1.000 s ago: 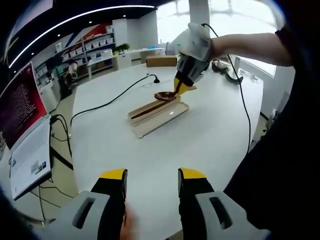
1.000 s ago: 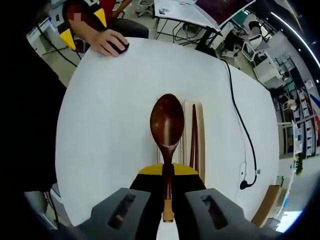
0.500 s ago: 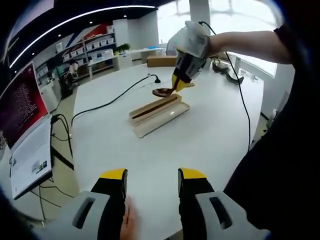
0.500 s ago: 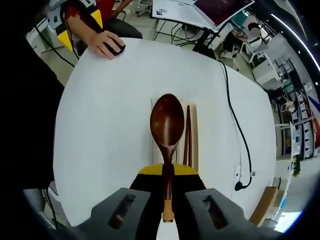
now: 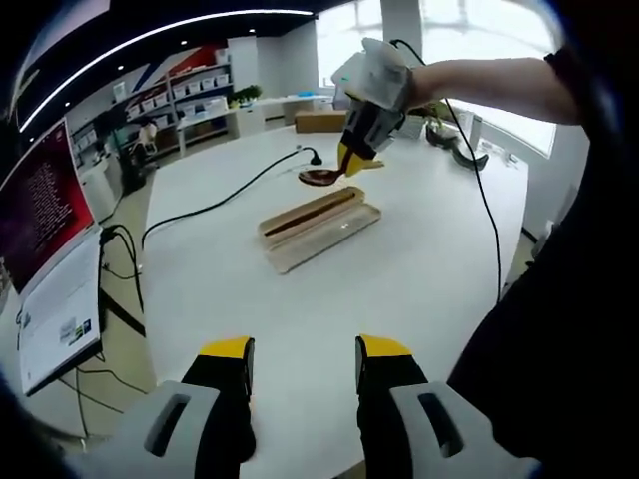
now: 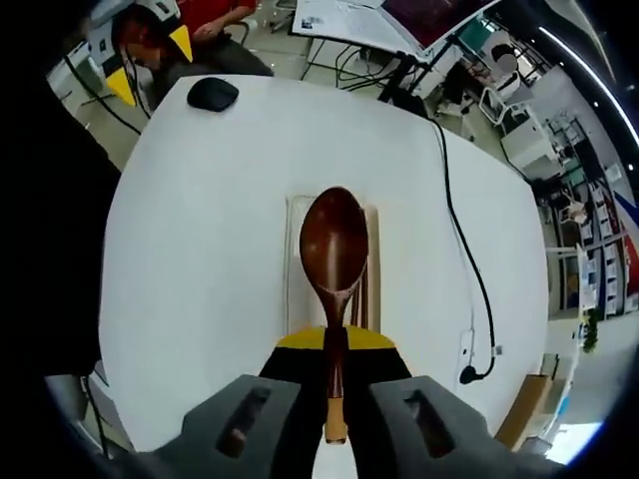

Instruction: Arrange the utensils inside the cutlery case until each visible utensil rests in its matching compartment.

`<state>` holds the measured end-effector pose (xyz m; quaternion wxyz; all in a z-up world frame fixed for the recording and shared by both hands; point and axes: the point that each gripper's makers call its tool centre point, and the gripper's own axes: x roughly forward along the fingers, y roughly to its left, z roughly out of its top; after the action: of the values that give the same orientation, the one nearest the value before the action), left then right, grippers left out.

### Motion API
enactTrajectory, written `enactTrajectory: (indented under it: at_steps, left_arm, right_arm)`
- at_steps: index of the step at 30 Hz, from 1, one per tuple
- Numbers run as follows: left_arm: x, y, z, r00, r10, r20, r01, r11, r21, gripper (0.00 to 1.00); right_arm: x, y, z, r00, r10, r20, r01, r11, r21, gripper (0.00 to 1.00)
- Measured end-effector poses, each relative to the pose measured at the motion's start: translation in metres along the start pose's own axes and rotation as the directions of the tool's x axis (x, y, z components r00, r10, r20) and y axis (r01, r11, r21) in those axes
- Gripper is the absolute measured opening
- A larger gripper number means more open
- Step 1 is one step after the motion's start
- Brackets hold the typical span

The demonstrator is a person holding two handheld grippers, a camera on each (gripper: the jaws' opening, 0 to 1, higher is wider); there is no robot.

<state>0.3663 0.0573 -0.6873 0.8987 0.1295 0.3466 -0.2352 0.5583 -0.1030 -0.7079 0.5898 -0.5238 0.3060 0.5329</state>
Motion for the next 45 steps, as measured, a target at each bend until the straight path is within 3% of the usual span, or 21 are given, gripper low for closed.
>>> enactTrajectory:
  at_steps: [29, 37, 45]
  left_arm:
    - [0.007, 0.004, -0.014, 0.999, -0.004, -0.039, 0.001, 0.998, -0.070, 0.42]
    - [0.005, 0.013, -0.008, 0.999, 0.026, -0.035, -0.029, 0.997, -0.072, 0.43]
    - [0.018, 0.012, -0.020, 0.998, 0.003, -0.066, -0.010, 0.995, -0.099, 0.43]
  right_arm:
    - [0.044, -0.029, 0.007, 0.998, -0.045, 0.037, 0.045, 0.999, 0.002, 0.00]
    - [0.057, -0.027, 0.010, 0.999, -0.022, 0.042, 0.022, 1.000, 0.014, 0.00]
    - [0.079, -0.020, -0.004, 0.999, 0.030, 0.013, -0.031, 0.999, 0.032, 0.00]
